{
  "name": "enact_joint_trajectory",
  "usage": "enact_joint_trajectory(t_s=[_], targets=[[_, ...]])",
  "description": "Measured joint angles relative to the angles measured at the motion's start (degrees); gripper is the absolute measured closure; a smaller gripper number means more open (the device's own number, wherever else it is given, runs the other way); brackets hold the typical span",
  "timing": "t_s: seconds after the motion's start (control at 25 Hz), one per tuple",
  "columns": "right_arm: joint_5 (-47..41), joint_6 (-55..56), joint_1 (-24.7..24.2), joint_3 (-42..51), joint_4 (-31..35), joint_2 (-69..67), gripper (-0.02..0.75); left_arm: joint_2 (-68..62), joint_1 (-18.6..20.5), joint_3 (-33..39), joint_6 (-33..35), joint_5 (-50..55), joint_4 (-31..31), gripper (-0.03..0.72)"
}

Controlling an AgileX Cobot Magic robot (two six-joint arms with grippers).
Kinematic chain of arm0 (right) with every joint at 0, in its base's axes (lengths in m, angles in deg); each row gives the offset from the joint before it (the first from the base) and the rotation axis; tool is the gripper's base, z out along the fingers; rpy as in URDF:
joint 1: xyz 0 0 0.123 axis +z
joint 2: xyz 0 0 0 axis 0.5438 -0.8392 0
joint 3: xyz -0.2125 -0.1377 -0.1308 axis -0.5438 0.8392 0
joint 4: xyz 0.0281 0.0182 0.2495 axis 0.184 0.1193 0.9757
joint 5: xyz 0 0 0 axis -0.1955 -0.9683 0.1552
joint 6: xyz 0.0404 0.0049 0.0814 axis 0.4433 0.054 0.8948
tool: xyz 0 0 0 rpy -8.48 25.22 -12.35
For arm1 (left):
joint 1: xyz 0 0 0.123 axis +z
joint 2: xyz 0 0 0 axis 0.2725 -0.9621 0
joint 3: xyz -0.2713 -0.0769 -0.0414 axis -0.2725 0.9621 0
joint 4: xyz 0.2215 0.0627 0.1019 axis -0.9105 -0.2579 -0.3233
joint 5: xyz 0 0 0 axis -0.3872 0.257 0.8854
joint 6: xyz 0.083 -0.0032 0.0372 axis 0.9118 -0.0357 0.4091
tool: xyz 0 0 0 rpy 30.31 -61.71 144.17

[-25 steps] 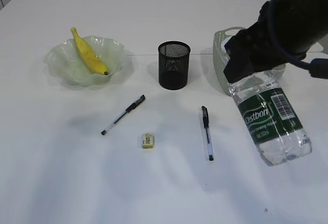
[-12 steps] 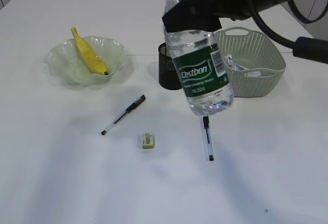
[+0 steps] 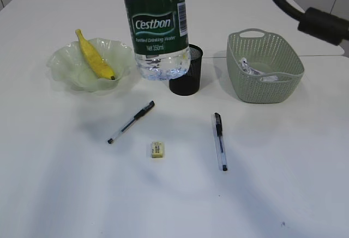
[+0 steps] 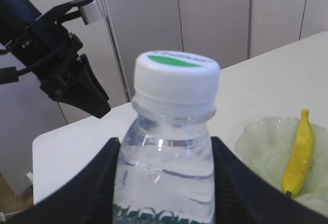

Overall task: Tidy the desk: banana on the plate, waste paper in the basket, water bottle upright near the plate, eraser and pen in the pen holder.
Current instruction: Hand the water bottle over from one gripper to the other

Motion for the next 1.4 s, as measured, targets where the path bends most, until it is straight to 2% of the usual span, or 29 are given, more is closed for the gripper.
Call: enact_joint_trajectory(t_s=[0.32,0.76,0.92,1.08,1.24,1.4], targets=[[0.2,-6.2,0.0,0.0,0.5,0.0,0.393,0.0,0.0,0.0,0.0,-5.4,0.6,0.413],[0.2,-7.1,0.0,0.0,0.5,0.0,0.393,-0.8,0.0,0.0,0.0,-17.2,2.2,0.413],[0.2,-7.1,0.0,0.1,0.5,0.0,0.393,-2.3,0.0,0.9,1.2,-22.1,0.9,0.413],[0.5,-7.1,0.0,0.2,0.5,0.0,0.393,-2.4,0.0,8.4,2.6,-35.4,0.1,0.413],[1.9,-7.1,0.0,0.2,0.5,0.0,0.393,-2.8,0.0,20.3,3.0,-52.2,2.9,0.413],[3.2,-7.1,0.0,0.2,0.6,0.0,0.393,-2.9,-0.1,28.8,3.0,-64.9,5.0,0.413]])
